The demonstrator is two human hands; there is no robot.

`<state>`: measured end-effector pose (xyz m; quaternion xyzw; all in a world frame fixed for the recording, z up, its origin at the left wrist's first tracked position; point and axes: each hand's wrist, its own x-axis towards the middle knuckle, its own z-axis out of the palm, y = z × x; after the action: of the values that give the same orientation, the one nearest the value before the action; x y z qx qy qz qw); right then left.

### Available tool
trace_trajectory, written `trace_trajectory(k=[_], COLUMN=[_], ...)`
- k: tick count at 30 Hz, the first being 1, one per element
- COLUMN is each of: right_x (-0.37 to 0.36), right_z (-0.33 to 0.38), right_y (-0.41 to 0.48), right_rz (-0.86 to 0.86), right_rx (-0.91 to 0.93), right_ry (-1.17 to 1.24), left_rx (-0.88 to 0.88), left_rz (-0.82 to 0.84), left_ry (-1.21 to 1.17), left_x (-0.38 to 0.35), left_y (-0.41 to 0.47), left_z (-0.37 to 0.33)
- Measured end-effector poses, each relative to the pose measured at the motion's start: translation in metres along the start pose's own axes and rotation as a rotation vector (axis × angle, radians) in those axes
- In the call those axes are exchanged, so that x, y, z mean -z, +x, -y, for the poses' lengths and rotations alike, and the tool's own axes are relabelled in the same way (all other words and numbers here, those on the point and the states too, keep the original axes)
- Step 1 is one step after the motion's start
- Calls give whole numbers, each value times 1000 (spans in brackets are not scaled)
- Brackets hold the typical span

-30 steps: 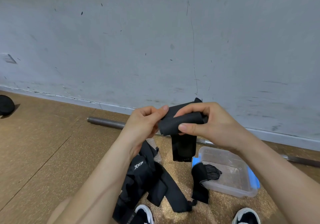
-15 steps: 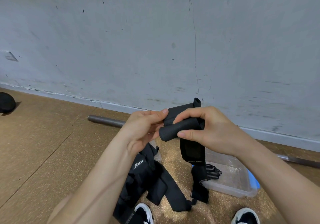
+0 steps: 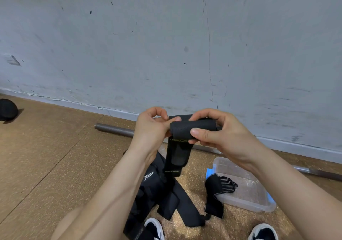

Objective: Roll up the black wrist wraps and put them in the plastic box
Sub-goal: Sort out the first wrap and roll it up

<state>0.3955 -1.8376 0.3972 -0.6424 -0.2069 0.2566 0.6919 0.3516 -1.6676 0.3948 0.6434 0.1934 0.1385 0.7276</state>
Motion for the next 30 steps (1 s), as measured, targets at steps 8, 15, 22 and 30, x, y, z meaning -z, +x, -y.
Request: trace_trajectory(k=[8, 15, 22, 30], right_x=[0, 6, 9, 6], right_z=[-1, 2, -1, -10], right_y=[2, 2, 2, 6], right_rz=[-52, -162, -141, -203], right_rx=[-36, 20, 2, 40], right_ry=[57, 82, 129, 115], left_rx=[10, -194, -791, -817], left_rz=[64, 304, 238, 201], left_ry=[8, 201, 778, 766], left_x=[2, 18, 6, 6], left_y=[-2, -3, -10, -5], left_z=[2, -6, 5, 5])
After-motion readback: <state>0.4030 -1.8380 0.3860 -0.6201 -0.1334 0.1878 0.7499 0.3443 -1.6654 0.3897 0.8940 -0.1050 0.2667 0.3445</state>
